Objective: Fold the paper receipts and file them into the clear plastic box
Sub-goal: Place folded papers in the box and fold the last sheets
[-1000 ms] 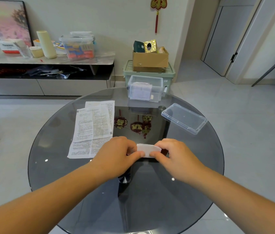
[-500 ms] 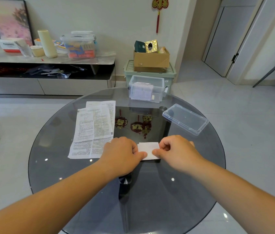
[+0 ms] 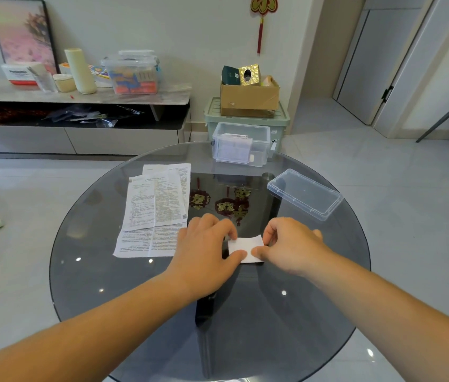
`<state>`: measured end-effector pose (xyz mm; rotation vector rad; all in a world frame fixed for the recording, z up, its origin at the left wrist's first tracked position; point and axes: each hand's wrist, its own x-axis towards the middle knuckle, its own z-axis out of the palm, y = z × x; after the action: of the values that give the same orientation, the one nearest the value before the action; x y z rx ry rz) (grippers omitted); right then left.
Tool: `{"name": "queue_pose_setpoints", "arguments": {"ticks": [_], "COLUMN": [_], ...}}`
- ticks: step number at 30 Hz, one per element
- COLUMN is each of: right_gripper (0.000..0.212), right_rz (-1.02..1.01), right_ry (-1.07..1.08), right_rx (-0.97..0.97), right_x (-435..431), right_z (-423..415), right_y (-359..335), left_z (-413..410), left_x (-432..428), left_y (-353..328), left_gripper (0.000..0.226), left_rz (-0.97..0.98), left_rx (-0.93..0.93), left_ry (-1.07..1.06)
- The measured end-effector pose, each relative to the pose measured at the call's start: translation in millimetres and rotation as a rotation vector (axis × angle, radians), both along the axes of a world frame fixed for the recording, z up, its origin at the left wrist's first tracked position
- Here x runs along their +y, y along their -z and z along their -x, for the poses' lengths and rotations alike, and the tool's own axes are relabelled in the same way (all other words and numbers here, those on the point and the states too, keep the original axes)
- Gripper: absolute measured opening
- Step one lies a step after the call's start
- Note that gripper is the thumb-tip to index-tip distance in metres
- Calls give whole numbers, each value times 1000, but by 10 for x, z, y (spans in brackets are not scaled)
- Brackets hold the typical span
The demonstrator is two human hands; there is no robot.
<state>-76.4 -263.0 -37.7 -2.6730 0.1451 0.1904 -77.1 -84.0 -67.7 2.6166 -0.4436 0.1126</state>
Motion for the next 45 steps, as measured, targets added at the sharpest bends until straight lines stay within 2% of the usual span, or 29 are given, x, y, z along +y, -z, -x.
{"name": "queue_pose_setpoints", "arguments": {"ticks": [3, 7, 11, 13, 21, 29, 34, 40, 43, 45], "right_gripper": [29, 27, 33, 40, 43, 44, 40, 45, 43, 37], "right_rz": [-81, -142, -1, 82, 284, 214, 334, 357, 265, 108], "right_ry": [-22, -157, -252, -260, -268, -137, -189, -195, -191, -199], "right_rx": [-48, -127, -175, -216, -360, -317, -357, -270, -186, -135], "right_x": [-23, -49, -108, -151, -169, -173, -179, -168, -187, -175], "right_z": [28, 90, 147, 168, 331, 346, 418, 424, 345, 265], "right_y": [64, 151, 253, 290, 374, 365, 355, 225, 175, 136], "left_z": [-26, -81, -85, -84, -122, -145, -115, -118, -167, -190], "left_x": [34, 55, 77, 84, 92, 95, 78, 96, 116, 138], "left_y": [-30, -60, -47, -44, -45, -34, -27, -84, -179, -206], "left_gripper": [20, 26, 31, 33, 34, 36, 47, 51, 45, 42], "left_rz": [10, -34, -49, -66, -82, -111, -148, -223, -154, -115], "left_rx": [80, 122, 115, 104, 114, 100, 50, 54, 165, 199], "left_ry": [14, 17, 39, 47, 33, 36, 64, 101, 106, 110]}}
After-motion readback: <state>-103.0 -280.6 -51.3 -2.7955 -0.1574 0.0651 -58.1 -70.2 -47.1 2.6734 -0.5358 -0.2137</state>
